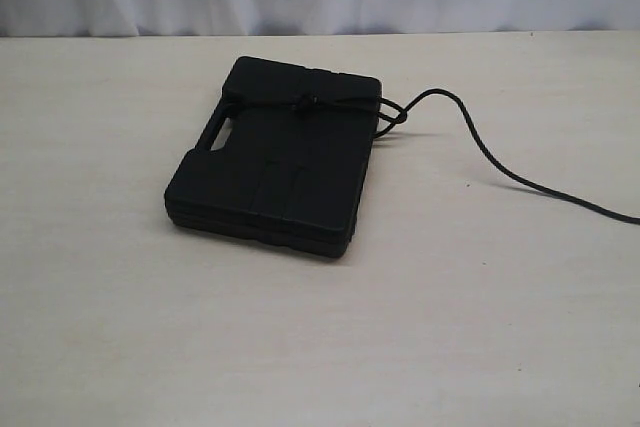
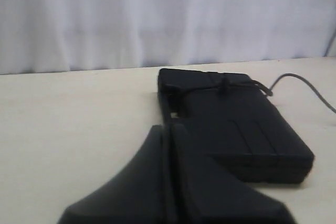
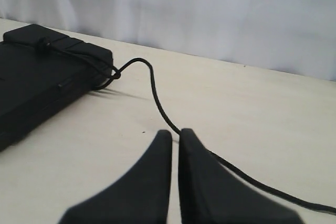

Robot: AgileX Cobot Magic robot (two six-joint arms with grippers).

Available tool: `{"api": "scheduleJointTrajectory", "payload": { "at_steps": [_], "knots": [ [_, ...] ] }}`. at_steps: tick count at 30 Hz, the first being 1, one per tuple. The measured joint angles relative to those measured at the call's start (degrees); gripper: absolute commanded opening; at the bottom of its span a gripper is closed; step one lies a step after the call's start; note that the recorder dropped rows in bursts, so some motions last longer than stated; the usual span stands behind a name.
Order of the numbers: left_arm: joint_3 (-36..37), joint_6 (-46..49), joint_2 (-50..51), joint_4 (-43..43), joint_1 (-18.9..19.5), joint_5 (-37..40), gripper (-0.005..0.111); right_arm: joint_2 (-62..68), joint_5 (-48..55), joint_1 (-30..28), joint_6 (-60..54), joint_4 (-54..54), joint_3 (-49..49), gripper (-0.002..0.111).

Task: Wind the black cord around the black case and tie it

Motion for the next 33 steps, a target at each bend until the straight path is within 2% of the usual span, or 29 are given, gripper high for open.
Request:
{"api": "scheduleJointTrajectory", "payload": {
  "at_steps": [4, 7, 24, 33],
  "knots": [
    [0.0, 0.0, 0.0, 0.3, 6.2, 0.2, 0.000, 0.0, 0.0, -3.6, 0.0, 0.0, 0.0, 0.004],
    [0.0, 0.0, 0.0, 4.6, 10.5, 0.2, 0.000, 0.0, 0.0, -5.8, 0.0, 0.0, 0.0, 0.004],
    [0.0, 0.0, 0.0, 1.7, 11.4, 0.5, 0.000, 0.0, 0.0, -5.9, 0.0, -0.1, 0.0, 0.004],
    [0.0, 0.0, 0.0, 1.2, 14.6, 2.9, 0.000, 0.0, 0.0, -5.9, 0.0, -0.1, 0.0, 0.004]
  ]
}}
